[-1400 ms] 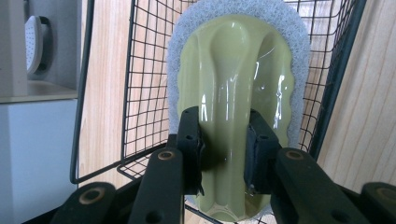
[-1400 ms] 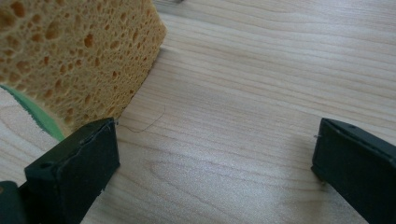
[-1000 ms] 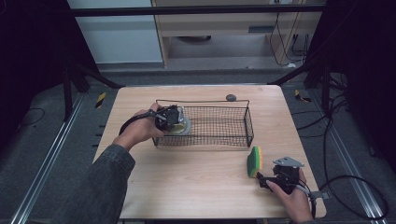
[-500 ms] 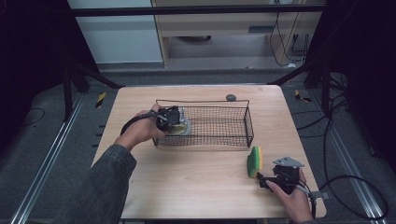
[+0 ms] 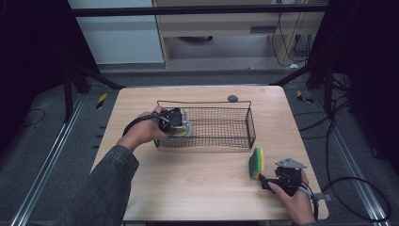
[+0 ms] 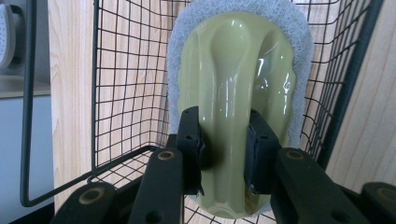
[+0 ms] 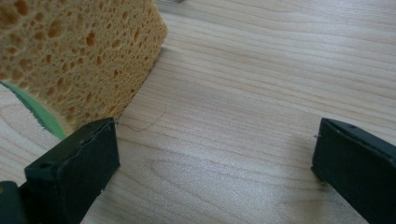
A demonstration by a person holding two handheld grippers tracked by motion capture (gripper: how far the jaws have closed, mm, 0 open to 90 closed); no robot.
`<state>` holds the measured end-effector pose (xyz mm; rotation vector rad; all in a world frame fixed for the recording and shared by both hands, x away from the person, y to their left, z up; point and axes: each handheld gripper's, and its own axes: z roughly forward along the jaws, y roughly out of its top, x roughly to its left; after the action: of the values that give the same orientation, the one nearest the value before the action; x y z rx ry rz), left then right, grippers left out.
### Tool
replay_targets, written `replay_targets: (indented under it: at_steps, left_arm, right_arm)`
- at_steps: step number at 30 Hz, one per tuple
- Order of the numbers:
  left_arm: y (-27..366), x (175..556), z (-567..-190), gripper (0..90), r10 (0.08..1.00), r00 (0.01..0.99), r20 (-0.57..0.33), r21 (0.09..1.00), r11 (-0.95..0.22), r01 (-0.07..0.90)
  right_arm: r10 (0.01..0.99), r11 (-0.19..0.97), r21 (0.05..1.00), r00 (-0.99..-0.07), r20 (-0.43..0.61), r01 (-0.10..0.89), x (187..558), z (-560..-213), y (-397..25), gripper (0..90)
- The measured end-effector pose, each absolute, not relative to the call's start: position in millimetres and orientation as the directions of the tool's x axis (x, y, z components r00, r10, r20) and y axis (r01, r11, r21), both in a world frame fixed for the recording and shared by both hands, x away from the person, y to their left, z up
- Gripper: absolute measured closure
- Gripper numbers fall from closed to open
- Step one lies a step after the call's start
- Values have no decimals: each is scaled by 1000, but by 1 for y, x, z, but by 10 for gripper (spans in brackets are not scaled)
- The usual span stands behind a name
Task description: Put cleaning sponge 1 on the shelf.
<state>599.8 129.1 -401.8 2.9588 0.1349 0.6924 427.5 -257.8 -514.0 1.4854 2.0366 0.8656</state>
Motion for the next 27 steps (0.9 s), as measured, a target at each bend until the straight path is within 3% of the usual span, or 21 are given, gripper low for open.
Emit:
replay_targets:
  at_steps: [27]
  left_arm:
    - [128,603,-406,691,116,903,413,119,-990,73]
  right_arm:
    - [953,213,723,-302,-6,658,427,-514,-258,7]
